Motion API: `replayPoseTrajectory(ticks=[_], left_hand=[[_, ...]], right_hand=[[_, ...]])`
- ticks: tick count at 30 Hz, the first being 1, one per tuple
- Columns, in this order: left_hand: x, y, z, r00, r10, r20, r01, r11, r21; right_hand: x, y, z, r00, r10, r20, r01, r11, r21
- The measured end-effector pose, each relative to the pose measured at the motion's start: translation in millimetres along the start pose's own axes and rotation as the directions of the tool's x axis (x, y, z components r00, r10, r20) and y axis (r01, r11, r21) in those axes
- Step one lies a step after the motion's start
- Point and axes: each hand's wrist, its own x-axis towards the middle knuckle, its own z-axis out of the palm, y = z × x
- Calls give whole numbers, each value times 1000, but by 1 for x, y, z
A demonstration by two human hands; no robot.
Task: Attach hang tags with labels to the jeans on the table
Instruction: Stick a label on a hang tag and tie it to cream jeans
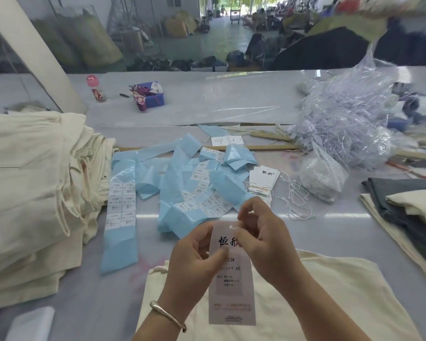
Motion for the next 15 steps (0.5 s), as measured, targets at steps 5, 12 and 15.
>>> replayPoseTrajectory(ticks=[5, 12, 15], left_hand=[[-12, 4, -15, 999, 21, 32, -20, 1000, -19], [-27, 8, -27, 997, 58, 57, -58, 998, 0], [-32, 11, -33, 1000, -5, 16, 6, 996, -90]], right_hand=[[-8, -10, 12, 999, -13, -39, 9, 995, -102], [-21, -27, 28, 1000, -4, -23, 2, 994, -112], [-28, -30, 31, 1000, 27, 7, -26, 999, -26]])
